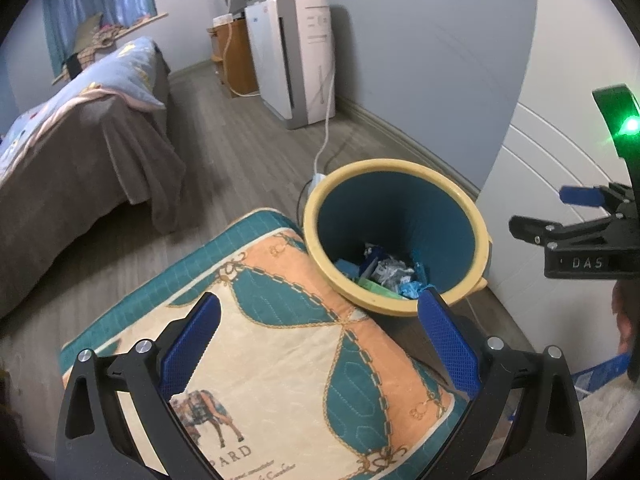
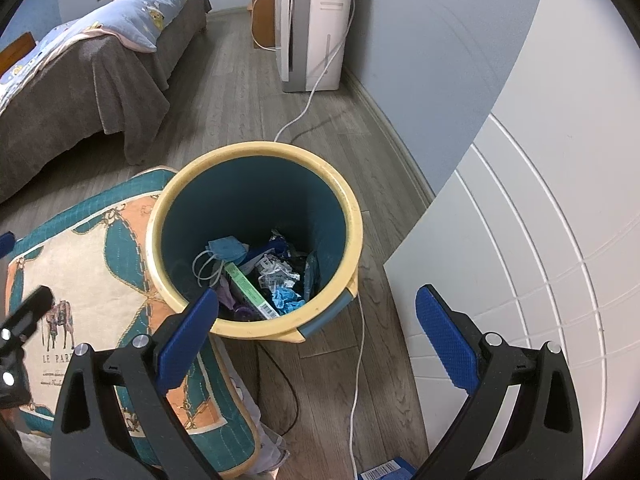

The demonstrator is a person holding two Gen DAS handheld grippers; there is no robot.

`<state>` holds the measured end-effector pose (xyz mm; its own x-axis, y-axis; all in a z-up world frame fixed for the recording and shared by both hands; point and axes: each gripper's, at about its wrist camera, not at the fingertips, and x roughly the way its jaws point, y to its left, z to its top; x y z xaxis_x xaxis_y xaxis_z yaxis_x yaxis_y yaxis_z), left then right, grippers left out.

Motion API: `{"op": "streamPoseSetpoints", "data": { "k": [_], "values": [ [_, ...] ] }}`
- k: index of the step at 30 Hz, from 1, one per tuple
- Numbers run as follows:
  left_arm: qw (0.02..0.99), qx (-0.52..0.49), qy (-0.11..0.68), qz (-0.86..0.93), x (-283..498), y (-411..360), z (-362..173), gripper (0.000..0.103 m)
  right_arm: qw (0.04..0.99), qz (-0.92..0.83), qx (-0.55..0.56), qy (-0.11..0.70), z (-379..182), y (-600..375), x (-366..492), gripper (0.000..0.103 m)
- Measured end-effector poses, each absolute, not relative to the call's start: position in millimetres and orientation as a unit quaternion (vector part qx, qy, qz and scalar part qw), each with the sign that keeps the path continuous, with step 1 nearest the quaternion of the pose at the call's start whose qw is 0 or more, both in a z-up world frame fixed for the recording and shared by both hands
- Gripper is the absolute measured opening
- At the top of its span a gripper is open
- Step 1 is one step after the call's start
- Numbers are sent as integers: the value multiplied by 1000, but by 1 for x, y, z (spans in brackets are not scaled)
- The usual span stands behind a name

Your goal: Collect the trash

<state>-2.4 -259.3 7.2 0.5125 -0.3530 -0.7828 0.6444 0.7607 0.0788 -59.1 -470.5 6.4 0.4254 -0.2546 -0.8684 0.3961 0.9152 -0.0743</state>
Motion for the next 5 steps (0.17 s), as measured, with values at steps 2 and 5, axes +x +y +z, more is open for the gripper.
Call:
{"op": "streamPoseSetpoints", "data": {
  "k": [2,5],
  "values": [
    [854,176,396,-288,-1,-254,12,98,836,-199,74,506,3,-471,-59,97],
    [859,158,395,-284,1,-241,21,98,824,-209,73,522,-4,-469,-55,97]
  ]
}}
